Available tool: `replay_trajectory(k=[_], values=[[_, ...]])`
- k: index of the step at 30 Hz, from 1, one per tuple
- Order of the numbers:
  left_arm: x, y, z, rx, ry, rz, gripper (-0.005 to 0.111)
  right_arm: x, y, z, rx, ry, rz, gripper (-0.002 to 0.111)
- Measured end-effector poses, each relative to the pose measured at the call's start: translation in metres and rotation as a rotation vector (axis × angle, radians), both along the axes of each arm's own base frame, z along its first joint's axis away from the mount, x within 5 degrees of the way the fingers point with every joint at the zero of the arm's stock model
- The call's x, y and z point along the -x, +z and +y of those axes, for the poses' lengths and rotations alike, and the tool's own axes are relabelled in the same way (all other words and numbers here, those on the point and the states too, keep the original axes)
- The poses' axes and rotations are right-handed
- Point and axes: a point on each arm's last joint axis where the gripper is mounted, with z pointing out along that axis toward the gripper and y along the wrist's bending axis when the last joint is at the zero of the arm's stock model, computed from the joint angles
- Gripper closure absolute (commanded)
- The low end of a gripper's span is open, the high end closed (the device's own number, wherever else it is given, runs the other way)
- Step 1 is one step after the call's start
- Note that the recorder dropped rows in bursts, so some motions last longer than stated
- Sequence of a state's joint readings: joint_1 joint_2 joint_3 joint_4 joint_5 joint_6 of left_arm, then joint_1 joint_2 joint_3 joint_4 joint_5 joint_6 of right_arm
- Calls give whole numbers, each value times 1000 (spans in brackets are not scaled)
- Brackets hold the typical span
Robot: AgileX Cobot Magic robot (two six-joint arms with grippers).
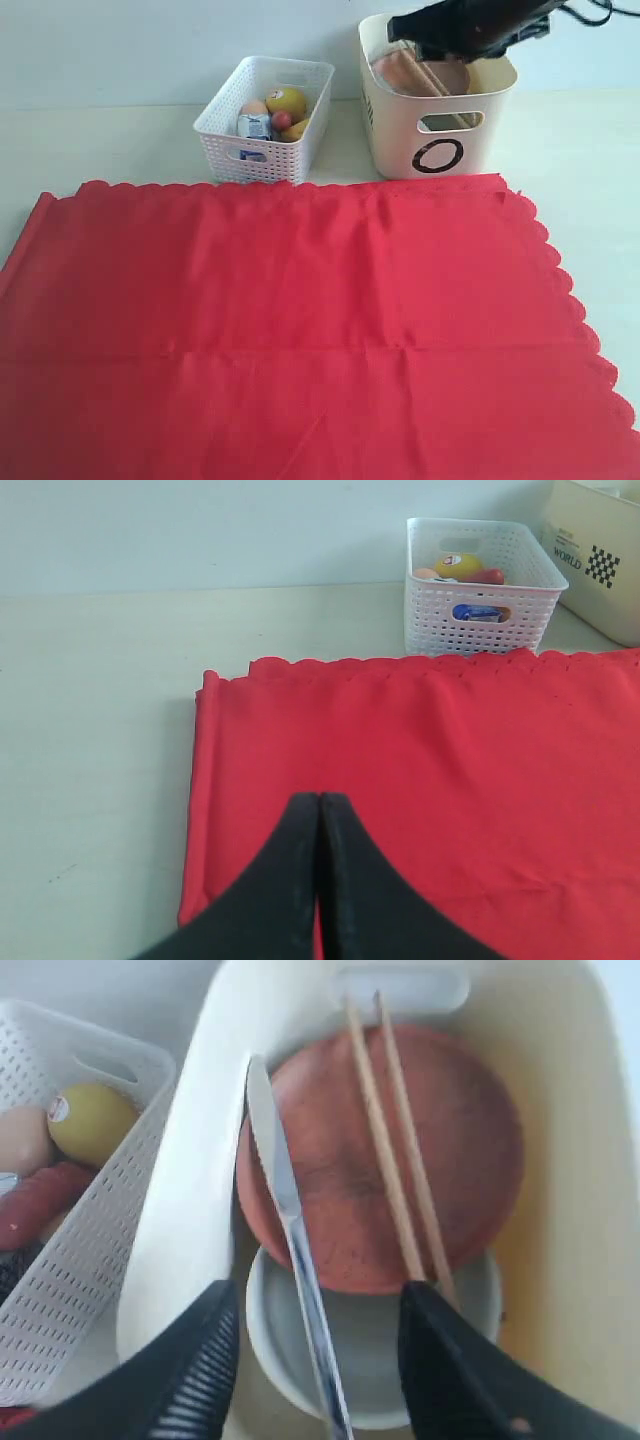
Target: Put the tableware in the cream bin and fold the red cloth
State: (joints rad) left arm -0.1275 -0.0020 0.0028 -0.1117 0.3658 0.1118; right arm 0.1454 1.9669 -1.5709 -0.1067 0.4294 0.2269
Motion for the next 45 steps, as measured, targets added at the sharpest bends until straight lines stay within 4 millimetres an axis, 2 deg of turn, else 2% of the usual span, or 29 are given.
replay_trajectory(k=[5, 9, 12, 14, 17, 19, 23, 26, 31, 36, 45], values=[[0, 0, 0, 0, 0, 0, 107, 34, 77, -12, 124, 19, -131, 63], [0, 0, 0, 0, 0, 0, 107, 74, 134, -22, 165, -8, -202, 84], [0, 0, 0, 0, 0, 0, 107, 100, 160, -28, 171, -30, -222, 100], [0, 0, 0, 0, 0, 0, 107, 115, 170, -30, 169, -39, -226, 108], [0, 0, 0, 0, 0, 0, 107, 135, 175, -34, 161, -48, -225, 108], [0, 0, 0, 0, 0, 0, 107, 146, 169, -35, 143, -57, -205, 108], [0, 0, 0, 0, 0, 0, 107, 157, 143, -35, 95, -73, -169, 108], [0, 0, 0, 0, 0, 0, 107, 158, 115, -30, 26, -57, -170, 108], [0, 0, 0, 0, 0, 0, 107, 162, 57, -18, -94, -19, -184, 108], [0, 0, 0, 0, 0, 0, 107, 170, 15, 8, -143, 86, -230, 108], [0, 0, 0, 0, 0, 0, 107, 166, -29, 58, -85, 313, -193, 108]])
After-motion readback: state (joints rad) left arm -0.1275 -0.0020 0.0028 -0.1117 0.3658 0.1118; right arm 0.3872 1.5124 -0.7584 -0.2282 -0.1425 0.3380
